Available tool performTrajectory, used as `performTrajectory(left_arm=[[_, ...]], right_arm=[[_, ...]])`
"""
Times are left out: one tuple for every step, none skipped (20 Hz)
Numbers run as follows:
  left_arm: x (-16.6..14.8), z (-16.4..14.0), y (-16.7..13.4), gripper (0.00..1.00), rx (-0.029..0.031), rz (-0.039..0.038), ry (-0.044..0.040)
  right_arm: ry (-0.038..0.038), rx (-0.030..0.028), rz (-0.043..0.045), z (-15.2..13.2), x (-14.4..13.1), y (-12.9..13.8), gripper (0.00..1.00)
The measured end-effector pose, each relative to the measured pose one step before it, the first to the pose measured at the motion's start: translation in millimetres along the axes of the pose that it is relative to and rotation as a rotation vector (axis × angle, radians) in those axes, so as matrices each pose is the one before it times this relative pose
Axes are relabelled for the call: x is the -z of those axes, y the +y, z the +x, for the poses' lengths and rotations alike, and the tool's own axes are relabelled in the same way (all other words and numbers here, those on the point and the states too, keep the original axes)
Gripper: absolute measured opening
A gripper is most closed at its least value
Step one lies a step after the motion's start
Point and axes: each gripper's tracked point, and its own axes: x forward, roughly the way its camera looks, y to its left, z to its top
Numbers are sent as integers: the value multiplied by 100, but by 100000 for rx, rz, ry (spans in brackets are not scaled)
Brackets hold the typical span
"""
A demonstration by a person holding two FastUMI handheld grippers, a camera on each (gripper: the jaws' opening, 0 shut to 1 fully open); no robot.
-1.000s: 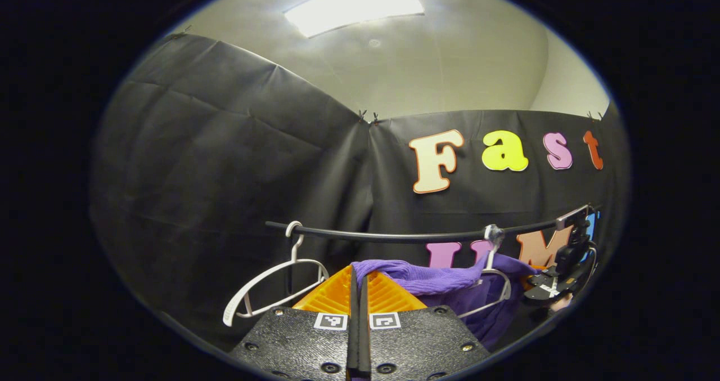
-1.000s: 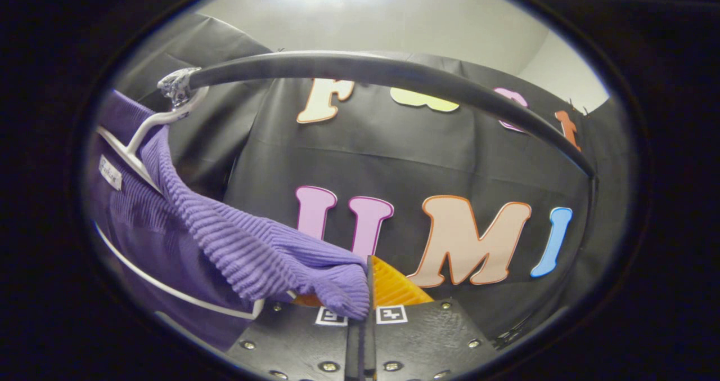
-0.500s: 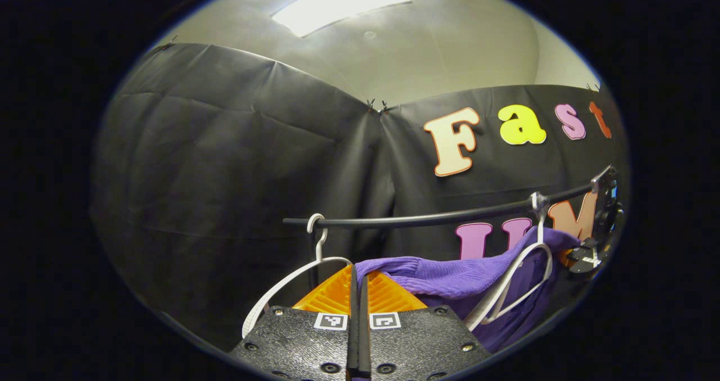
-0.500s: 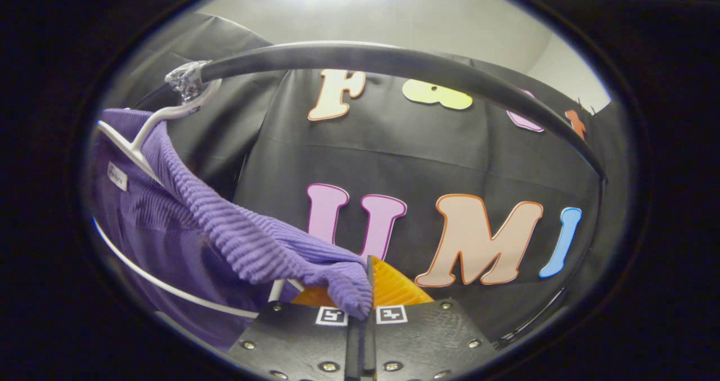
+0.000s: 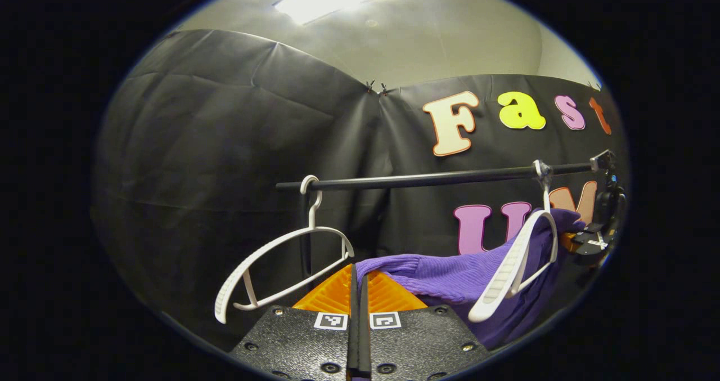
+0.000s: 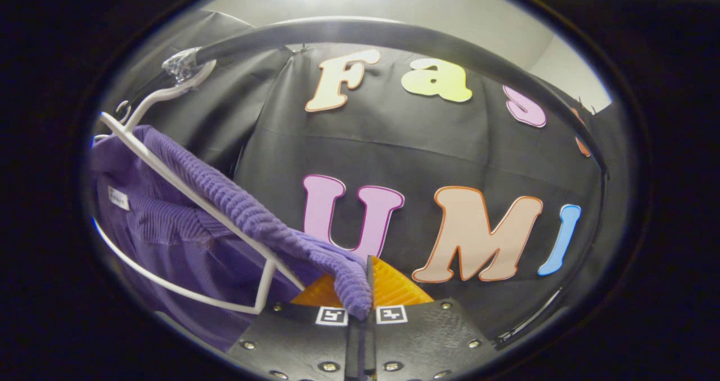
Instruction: Grasp the clothes on the hanger with both hands and then place them into the laundry hamper below.
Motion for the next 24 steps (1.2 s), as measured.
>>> performTrajectory(left_arm=[[431, -225, -178, 0, 690, -715, 476], [406, -273, -324, 0, 720, -623, 461], [393, -230, -281, 0, 474, -505, 536], [330, -120, -285, 0, 642, -713, 663], [378, -113, -321, 0, 675, -935, 571], [286, -91, -490, 0, 909, -1028, 438], [380, -208, -468, 0, 906, -761, 574], [358, -207, -457, 0, 637, -414, 538], [205, -115, -90, 0, 398, 17, 320], [277, -76, -261, 0, 368, 33, 668], [215, -38, -404, 0, 494, -271, 276], [148, -28, -404, 0, 529, -441, 251], [245, -260, -217, 0, 450, -322, 296], [152, -119, -233, 0, 430, -304, 173], [256, -30, -286, 0, 393, -160, 481], [308, -71, -317, 0, 354, -58, 747], [283, -109, -304, 0, 470, -57, 496], [224, -135, -235, 0, 291, -49, 449], [304, -180, -236, 0, 177, 138, 550], [239, -104, -113, 0, 18, 187, 680], [263, -94, -115, 0, -56, 195, 592], [203, 12, -67, 0, -88, 31, 519], [281, -114, -33, 0, -139, -62, 626], [238, -74, 11, 0, -341, -138, 593]], right_arm=[[830, 375, 378, 156, 313, -198, 4], [769, 406, 225, 3, 292, -149, 4], [658, 406, 12, 36, 276, -214, 4], [782, 464, -209, 139, 459, -245, 4], [853, 300, -469, 108, 334, -207, 4], [847, 584, -578, 276, 522, -288, 4], [954, 393, -230, 197, 429, -252, 4], [1044, 402, 232, 56, 582, -256, 4], [864, 471, 333, -39, 495, -267, 4], [734, 395, -94, 92, 417, -195, 4], [901, 399, -505, 57, 381, -191, 4], [583, 380, -663, 47, 361, -289, 4], [660, 234, -568, 98, 307, -232, 4], [923, 143, -275, 221, 601, -7, 4], [1005, 187, -180, 50, 408, -46, 4], [1326, 173, -201, -39, 399, -66, 4], [1623, 20, 40, 46, 573, -31, 4], [1682, -78, 308, 258, 1066, -101, 4], [1269, 37, 257, -72, 838, -163, 4], [1179, 58, -231, -395, 775, 29, 4], [791, -5, -374, -14, 571, -25, 4], [809, -175, -426, -61, 541, 80, 4], [628, -222, -215, -35, 334, 33, 4], [607, -169, -264, -81, 491, 46, 4]])
